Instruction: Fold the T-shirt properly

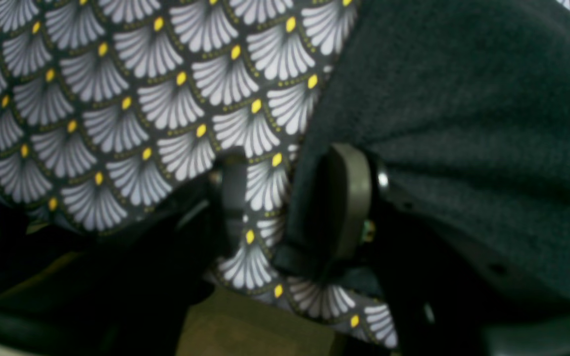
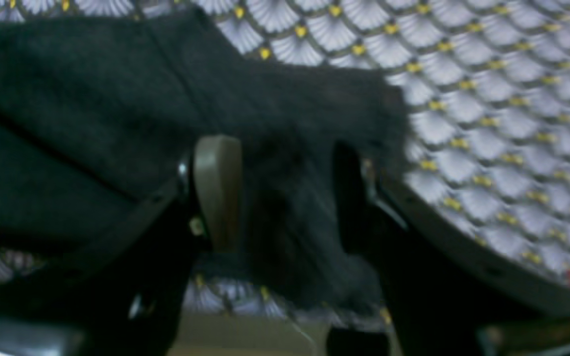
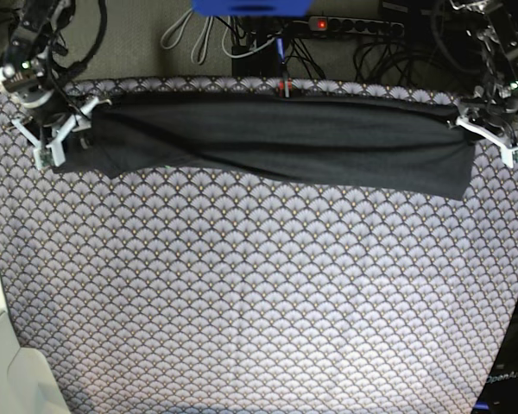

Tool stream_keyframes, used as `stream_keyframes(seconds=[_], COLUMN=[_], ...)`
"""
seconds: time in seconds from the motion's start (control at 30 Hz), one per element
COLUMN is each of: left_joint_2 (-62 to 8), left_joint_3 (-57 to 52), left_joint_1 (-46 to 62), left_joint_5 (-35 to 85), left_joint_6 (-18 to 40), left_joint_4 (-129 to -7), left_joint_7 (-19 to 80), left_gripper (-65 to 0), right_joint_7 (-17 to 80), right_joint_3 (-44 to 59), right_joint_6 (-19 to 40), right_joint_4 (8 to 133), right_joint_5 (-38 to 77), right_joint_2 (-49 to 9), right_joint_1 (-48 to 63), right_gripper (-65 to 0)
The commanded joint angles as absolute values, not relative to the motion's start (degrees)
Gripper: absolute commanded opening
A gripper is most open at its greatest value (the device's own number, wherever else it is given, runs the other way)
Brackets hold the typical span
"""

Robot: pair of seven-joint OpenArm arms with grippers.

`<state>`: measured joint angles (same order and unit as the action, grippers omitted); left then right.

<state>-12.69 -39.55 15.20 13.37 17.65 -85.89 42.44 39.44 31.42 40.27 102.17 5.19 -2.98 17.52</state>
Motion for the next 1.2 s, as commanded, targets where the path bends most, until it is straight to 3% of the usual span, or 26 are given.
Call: stream_keyframes(seconds=[0.0, 0.13, 0.27, 0.6, 1.17], left_joint_2=[-13.6, -13.8, -13.8, -13.8, -13.9], left_joint_3=[-39.9, -39.9, -39.9, -39.9, -39.3], left_joint_1=[15.0, 14.1, 13.6, 13.9, 5.6], left_joint_5=[13.8, 13.8, 13.8, 13.8, 16.7], left_joint_6=[17.8, 17.8, 17.8, 17.8, 17.9], left_joint_4=[-86.9, -86.9, -87.6, -95.1, -81.5], left_joint_7=[41.9, 42.0, 42.2, 42.3, 44.8], left_gripper=[-38.5, -38.5, -38.5, -38.4, -38.4], right_joint_7=[38.6, 38.3, 38.1, 38.1, 38.1], right_joint_3=[31.7, 31.6, 31.6, 31.6, 30.4], right_joint_6=[40.0, 40.0, 40.0, 40.0, 40.0], right_joint_4=[101.3, 95.6, 92.6, 92.1, 92.1], right_joint_5=[5.8, 5.7, 5.7, 5.7, 5.7], right_joint_2=[-3.6, -4.5, -4.9, -5.7, -6.5], right_joint_1=[16.9, 15.8, 15.2, 15.2, 15.3], right_gripper=[-40.4, -49.8, -53.7, -54.4, -54.4])
